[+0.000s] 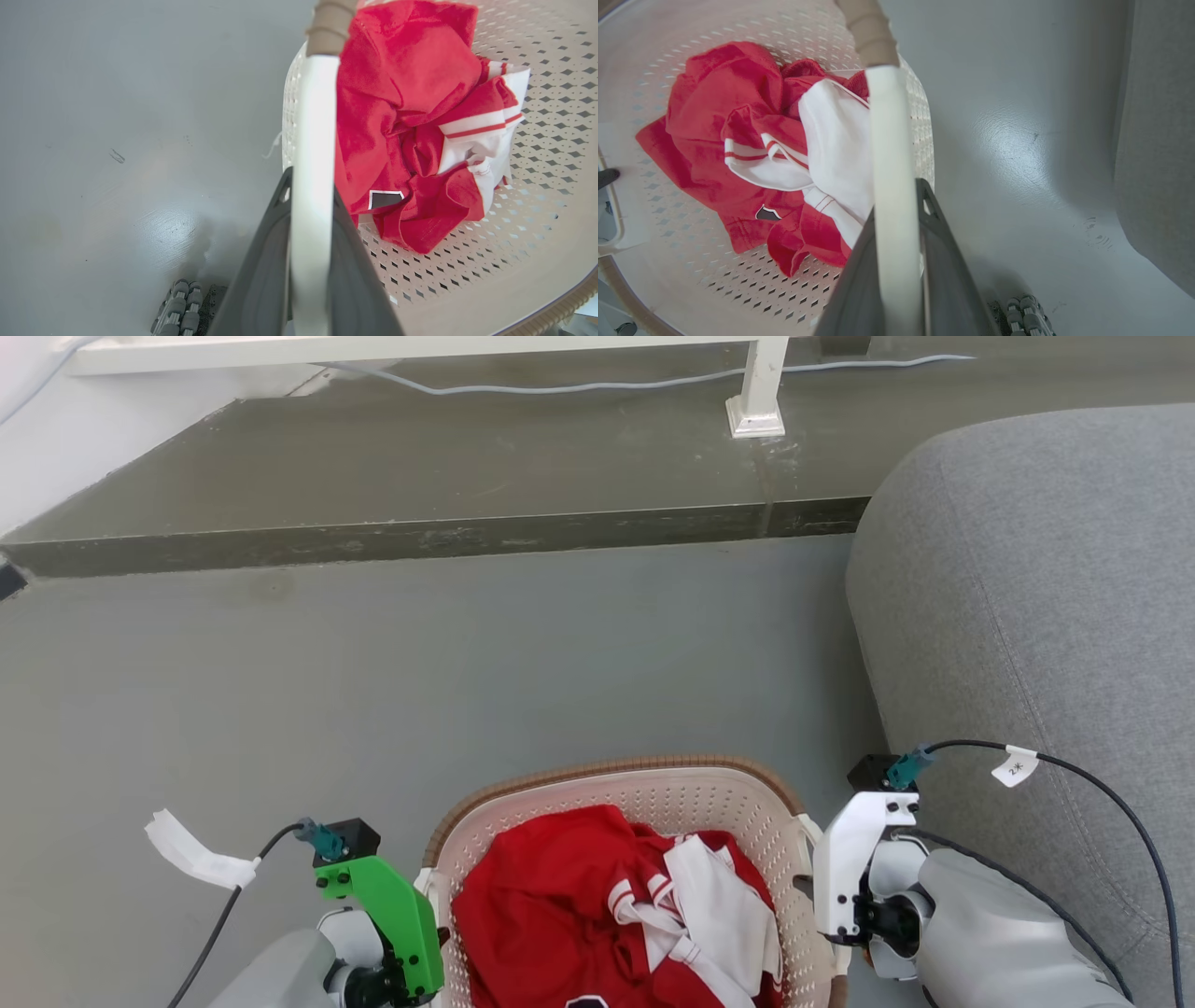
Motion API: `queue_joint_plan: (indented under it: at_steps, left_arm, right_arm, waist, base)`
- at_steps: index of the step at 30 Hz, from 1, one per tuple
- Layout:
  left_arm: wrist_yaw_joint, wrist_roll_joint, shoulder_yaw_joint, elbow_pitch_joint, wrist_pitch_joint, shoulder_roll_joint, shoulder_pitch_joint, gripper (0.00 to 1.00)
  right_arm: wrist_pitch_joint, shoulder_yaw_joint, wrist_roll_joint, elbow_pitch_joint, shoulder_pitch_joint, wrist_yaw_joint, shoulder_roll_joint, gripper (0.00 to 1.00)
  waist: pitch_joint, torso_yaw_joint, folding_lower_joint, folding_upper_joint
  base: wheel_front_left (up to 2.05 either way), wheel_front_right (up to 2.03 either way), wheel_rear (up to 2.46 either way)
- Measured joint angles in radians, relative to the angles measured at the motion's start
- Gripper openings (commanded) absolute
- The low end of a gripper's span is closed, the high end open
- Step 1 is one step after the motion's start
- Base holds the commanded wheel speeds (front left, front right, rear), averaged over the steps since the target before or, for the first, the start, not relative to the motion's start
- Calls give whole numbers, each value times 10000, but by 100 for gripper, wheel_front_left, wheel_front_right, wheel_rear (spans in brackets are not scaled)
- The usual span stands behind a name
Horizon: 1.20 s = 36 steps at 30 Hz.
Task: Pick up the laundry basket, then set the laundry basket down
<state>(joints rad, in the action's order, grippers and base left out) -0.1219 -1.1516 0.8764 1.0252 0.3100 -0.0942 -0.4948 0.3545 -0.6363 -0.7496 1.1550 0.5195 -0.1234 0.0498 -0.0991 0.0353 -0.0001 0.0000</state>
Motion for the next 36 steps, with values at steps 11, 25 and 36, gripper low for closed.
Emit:
queue_joint_plan:
  at_steps: [11,25,36]
  left_arm:
    - [0,-128,67,19,163,-27,-11,0]
    - [0,-161,178,6,161,-77,-32,0]
    - [0,-157,199,-107,-245,-180,-554,0]
  right_arm:
    - [119,-109,-194,19,7,2,2,0]
    - [117,-265,-347,19,41,2,6,0]
    - [-276,-280,-347,-6,553,2,8,0]
  waist:
    - [-50,-12,0,0]
    - [-160,0,0,0]
    - [-732,-10,0,0]
  base:
    - [0,0,0]
    - [0,0,0]
    - [0,0,0]
